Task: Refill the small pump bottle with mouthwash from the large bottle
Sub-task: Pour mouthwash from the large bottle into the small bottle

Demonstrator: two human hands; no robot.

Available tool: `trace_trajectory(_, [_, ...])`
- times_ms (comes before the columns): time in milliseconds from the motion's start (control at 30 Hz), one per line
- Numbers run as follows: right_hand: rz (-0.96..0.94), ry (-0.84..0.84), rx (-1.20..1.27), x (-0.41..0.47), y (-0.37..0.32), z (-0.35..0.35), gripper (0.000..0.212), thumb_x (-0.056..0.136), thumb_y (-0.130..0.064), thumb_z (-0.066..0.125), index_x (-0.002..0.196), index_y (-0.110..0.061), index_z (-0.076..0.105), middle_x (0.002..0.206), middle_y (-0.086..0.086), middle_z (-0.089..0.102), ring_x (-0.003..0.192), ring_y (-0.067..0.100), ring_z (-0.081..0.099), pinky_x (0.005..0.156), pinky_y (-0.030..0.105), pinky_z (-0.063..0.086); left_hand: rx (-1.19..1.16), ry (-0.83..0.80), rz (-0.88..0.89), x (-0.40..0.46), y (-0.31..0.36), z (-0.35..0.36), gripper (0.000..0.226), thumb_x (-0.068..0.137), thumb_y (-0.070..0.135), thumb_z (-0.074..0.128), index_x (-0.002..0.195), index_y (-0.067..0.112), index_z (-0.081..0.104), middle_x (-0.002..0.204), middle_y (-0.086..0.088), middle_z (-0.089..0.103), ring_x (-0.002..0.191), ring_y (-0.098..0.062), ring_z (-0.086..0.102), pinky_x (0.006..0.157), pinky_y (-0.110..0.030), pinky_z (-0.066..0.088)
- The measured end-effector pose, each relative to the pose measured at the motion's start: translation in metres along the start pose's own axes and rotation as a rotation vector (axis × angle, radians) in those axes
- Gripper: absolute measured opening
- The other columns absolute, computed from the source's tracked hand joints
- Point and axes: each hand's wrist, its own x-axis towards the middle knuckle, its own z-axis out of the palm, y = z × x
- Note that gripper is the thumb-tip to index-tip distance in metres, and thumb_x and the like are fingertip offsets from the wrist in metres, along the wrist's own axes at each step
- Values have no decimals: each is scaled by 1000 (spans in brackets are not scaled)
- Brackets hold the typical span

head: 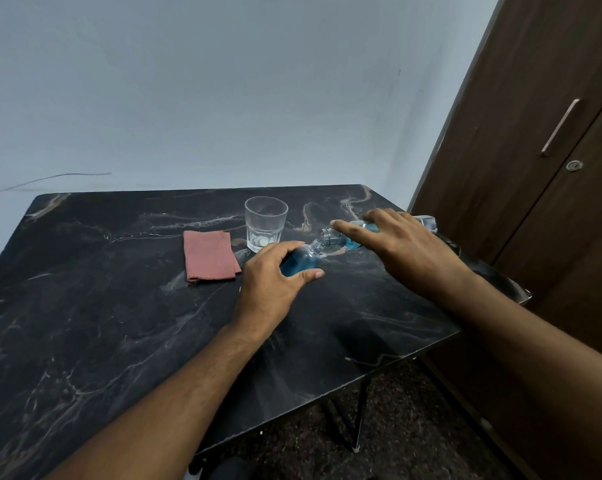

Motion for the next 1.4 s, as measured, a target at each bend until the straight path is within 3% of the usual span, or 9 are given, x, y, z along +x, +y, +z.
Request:
trace_trajectory(200, [30,49,40,-2,-2,5,89,87,10,64,156,-35,31,121,14,56,101,31,58,83,42,51,-29,-12,-19,0,-2,2,52,68,39,89,115,25,73,109,11,71,103,-8,67,90,-33,59])
trace_trajectory(533, [136,99,292,-7,-16,15,75,92,-8,71,152,-38,39,112,8,57,92,27,58,72,40,53,-155,-69,-114,1,-2,6,47,70,38,90,112,24,74,107,11,75,103,-7,70,93,-36,59])
trace_trajectory(667, [227,113,472,-12,-20,23,81,92,-12,71,156,-40,30,113,4,57,97,21,57,81,32,49,-172,-95,-141,-1,4,6,42,72,36,89,110,26,74,105,13,76,100,-1,69,91,-26,58])
trace_trajectory(767, [378,170,621,-14,-26,28,91,88,-14,77,159,-33,24,126,6,62,109,20,61,90,30,49,-224,-106,-174,-1,4,8,36,74,31,89,105,32,72,103,13,76,99,-2,70,92,-28,58])
trace_trajectory(867, [545,291,778,-13,-32,29,86,80,-12,83,153,-25,40,129,1,65,110,3,60,94,18,46,-282,-118,-210,0,0,7,34,76,29,88,102,39,69,105,10,77,101,-8,72,96,-39,58])
trace_trajectory(967, [671,376,967,-15,-34,29,68,77,-11,85,138,-20,56,117,-12,64,94,-17,62,82,4,49,-319,-111,-239,1,-3,8,35,76,27,88,99,41,67,106,9,77,103,-11,72,97,-41,58])
trace_trajectory(1167, [833,410,1208,-19,-34,37,63,75,-13,85,131,-17,54,118,-7,67,99,-2,68,84,24,61,-339,-92,-275,2,-6,10,37,75,27,89,101,39,66,108,10,76,105,-10,71,97,-40,59])
trace_trajectory(1333, [872,406,1365,-23,-36,41,59,79,-3,80,129,-13,51,106,-13,65,90,-14,67,67,10,55,-313,-97,-274,2,-7,10,39,74,26,90,101,39,65,109,11,75,107,-11,70,98,-41,58])
trace_trajectory(1400, [881,387,1375,-24,-36,44,59,80,-5,80,130,-14,50,109,-11,66,93,-8,69,68,12,55,-303,-102,-271,2,-7,11,40,74,26,90,102,39,64,110,10,75,107,-10,70,99,-40,57])
